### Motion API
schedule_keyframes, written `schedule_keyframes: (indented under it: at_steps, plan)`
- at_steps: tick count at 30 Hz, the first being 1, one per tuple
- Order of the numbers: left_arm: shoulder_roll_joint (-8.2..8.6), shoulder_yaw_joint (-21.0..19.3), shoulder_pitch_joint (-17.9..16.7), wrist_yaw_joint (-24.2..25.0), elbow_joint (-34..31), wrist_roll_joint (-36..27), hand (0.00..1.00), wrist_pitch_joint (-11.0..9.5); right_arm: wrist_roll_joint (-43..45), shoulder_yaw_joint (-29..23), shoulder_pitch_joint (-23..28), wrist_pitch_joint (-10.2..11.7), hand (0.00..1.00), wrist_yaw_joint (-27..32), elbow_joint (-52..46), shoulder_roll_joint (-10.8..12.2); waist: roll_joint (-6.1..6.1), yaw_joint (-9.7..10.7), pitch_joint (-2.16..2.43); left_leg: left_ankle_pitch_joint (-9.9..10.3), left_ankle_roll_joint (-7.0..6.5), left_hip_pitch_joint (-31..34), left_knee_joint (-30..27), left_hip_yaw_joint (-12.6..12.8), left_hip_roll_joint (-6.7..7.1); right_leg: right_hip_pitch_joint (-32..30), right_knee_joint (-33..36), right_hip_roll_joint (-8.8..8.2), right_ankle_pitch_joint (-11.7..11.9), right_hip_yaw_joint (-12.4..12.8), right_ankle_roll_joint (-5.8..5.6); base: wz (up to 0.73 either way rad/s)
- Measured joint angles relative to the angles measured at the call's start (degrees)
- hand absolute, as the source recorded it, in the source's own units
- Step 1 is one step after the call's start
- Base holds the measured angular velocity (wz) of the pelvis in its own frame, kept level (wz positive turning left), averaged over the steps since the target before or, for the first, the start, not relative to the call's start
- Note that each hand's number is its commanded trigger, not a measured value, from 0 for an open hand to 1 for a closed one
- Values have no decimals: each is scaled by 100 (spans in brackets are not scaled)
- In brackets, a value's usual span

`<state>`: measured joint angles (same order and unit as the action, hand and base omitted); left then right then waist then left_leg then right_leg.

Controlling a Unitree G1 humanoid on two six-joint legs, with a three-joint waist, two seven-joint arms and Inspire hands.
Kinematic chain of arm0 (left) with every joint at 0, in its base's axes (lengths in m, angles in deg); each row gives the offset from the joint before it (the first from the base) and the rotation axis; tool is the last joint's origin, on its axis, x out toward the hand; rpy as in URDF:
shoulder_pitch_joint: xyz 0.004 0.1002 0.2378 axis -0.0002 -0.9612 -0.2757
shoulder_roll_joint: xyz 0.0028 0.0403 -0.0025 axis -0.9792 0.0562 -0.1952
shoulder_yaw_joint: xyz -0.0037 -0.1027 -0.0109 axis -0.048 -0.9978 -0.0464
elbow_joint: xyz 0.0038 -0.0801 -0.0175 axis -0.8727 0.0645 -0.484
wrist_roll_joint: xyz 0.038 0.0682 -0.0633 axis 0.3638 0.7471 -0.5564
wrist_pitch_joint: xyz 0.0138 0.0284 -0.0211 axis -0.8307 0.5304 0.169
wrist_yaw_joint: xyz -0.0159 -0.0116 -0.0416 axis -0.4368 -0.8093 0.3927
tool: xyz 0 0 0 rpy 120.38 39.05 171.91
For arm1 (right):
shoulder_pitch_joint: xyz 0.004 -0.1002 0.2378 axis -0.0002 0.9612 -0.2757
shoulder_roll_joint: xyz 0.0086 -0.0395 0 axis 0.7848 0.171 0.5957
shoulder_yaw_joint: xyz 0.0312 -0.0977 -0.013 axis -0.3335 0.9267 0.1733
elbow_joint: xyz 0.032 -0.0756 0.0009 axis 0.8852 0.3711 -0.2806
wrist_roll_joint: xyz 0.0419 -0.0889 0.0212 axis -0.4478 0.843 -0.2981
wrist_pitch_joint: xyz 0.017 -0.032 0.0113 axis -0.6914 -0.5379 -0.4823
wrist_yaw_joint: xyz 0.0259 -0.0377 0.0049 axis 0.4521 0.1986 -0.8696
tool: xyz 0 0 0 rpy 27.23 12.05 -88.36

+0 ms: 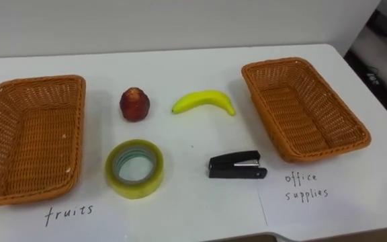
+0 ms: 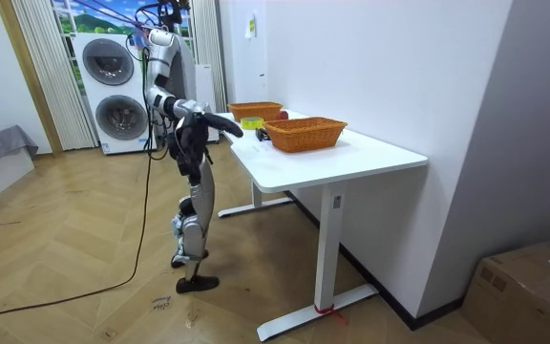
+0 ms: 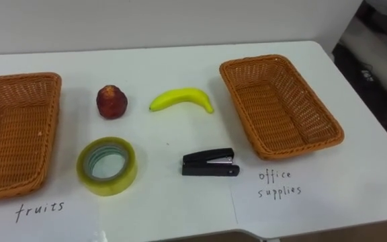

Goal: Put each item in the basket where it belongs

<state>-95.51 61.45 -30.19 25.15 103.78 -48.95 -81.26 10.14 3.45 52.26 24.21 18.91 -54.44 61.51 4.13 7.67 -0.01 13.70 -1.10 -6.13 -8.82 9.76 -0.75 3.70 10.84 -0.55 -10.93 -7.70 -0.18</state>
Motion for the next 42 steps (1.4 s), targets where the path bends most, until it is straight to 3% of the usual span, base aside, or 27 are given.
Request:
schedule_keyframes:
  at_steps: [5,9,15,23,28,34,42]
  plan:
    - [-5,49,16,37,2,-1,0,1,206,13,74,-2,0,100,-477,1,36,-12,6,-11,-15,80,-6,-17,8,-119,84,-12,-2,8,-3,0]
    - [-9,46,28,41,10,-1,0,-42,884,11,17,51,0,48,-830,-5,36,-31,8,-15,-23,85,-7,15,17,-144,95,-21,-2,26,-4,-5]
    - [-22,243,118,51,240,-3,0,-69,1743,371,7,69,0,-151,-1241,-10,-51,-202,4,-15,-23,55,5,103,10,-165,107,-10,0,116,-3,-9]
    - [-4,433,228,178,316,-1,0,-71,1697,743,-325,61,0,-785,-1606,-36,-159,-352,-5,-18,-26,43,-4,125,9,-150,109,-11,1,114,-2,0]
    - [-43,435,202,219,446,7,0,-74,1686,980,-805,34,0,-1176,-1719,-166,-114,-361,-27,-18,-25,56,-58,35,4,-83,85,-25,1,-16,-2,12]
    - [-47,427,121,215,483,145,0,-70,1684,1034,-1080,-14,0,-1690,-2094,-236,-104,-505,0,-17,-23,78,-75,-74,3,-68,89,-26,2,-66,-1,5]
    - [-51,430,167,216,546,345,0,-67,1714,1428,-1408,-13,0,-2152,-2144,-368,-42,-643,3,-19,-25,80,-94,-70,12,-45,85,-36,2,-83,-1,1]
